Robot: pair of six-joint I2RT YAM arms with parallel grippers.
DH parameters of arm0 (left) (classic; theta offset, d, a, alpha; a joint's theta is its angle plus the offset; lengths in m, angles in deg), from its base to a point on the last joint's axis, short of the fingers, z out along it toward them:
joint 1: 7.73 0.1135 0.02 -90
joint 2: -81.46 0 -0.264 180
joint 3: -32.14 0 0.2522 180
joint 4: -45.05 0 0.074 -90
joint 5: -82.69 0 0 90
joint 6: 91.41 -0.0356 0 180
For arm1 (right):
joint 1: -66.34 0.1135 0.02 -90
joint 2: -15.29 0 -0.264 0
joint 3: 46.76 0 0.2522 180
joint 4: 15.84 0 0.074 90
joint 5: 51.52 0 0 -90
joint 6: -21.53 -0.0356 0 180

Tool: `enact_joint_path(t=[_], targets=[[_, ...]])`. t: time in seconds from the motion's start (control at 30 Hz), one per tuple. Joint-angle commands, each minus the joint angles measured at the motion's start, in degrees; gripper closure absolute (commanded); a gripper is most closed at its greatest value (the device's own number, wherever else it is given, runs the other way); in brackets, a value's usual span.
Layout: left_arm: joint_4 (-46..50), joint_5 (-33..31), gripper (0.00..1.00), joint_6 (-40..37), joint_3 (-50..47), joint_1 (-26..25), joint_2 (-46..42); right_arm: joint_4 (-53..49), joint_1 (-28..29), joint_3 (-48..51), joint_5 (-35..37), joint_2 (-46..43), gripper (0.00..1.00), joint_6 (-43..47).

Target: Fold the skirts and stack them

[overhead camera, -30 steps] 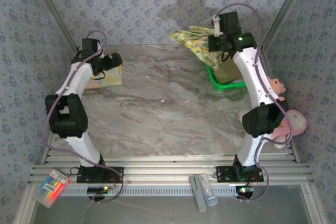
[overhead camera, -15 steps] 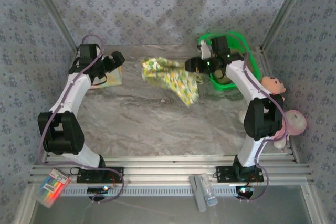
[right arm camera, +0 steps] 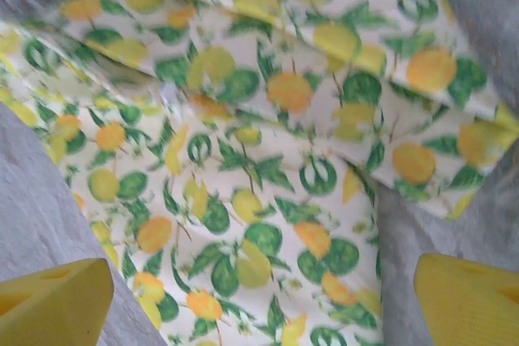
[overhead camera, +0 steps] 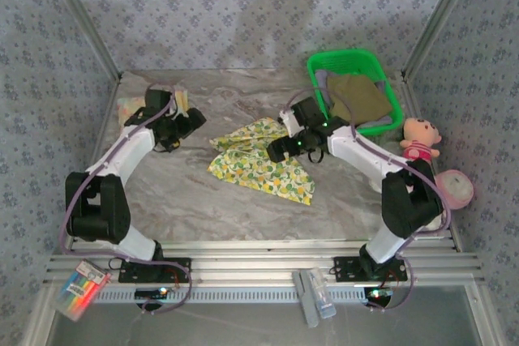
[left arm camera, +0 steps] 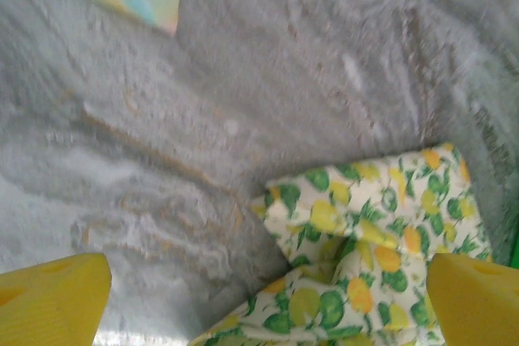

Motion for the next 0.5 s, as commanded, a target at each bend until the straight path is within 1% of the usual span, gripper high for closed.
enact_joint_path(t=[0.0, 0.07, 0.1, 0.17, 0.23, 0.3, 0.37, 0.4, 0.47], targets=[[3.84, -2.59, 0.00, 4.79, -2.69, -2.18, -3.32, -3.77, -0.70, 7.80, 5.67, -4.75, 0.03, -6.12], [3.22, -2.22, 0.00, 5.23, -4.99, -3.09, -4.21, 0.26, -0.33, 13.54, 4.41, -8.43, 0.03, -9.33], [2.07, -1.18, 0.00, 5.02, -6.09, -3.47, -4.41, 0.82, -0.44, 15.59, 2.78, -9.30, 0.03, -12.89], [-0.63, 2.85, 0.00, 3.66, -7.61, -4.11, -4.19, 0.31, -1.02, 17.59, 0.60, -9.28, 0.03, -15.32], [-2.12, 5.72, 0.00, -0.04, -7.38, -5.80, -3.07, 2.16, -1.53, 19.23, -0.72, -9.08, 0.03, -19.21], [-0.41, 3.78, 0.00, -5.11, -5.84, -8.24, -1.68, 7.19, -3.12, 20.52, -3.06, -9.00, 0.02, -21.26], [1.39, 2.03, 0.00, -10.47, -4.47, -10.54, -0.36, 12.53, -6.14, 20.56, -6.65, -8.43, 0.02, -22.76], [2.24, 0.14, 0.00, -12.77, -4.18, -11.70, 0.11, 14.47, -7.47, 20.38, -7.94, -7.95, 0.02, -23.44], [2.58, -1.13, 0.00, -15.83, -4.99, -12.80, 0.34, 16.67, -9.43, 19.50, -8.90, -6.63, 0.01, -23.74]])
